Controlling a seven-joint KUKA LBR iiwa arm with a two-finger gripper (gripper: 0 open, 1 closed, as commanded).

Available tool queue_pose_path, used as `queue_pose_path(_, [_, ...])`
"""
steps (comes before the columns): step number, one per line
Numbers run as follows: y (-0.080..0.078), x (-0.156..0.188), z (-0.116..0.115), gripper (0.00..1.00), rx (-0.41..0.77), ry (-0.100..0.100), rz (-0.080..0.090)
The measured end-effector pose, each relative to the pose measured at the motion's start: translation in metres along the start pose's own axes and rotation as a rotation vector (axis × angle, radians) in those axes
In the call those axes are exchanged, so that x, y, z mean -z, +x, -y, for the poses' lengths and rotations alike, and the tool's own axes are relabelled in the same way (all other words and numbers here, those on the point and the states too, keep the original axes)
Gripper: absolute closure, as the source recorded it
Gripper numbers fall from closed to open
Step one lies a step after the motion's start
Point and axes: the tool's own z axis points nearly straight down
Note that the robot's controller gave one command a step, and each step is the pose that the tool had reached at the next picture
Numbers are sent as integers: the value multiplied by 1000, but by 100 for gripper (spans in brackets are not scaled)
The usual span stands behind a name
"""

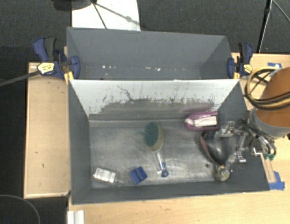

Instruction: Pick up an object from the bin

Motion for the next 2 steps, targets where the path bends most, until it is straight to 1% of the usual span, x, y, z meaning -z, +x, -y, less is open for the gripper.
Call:
queue_pose_path(1, [-53,-104,-1,0,-152,-1,10])
queue_pose_path(2, [-46,-85,22,0,-333,0,10])
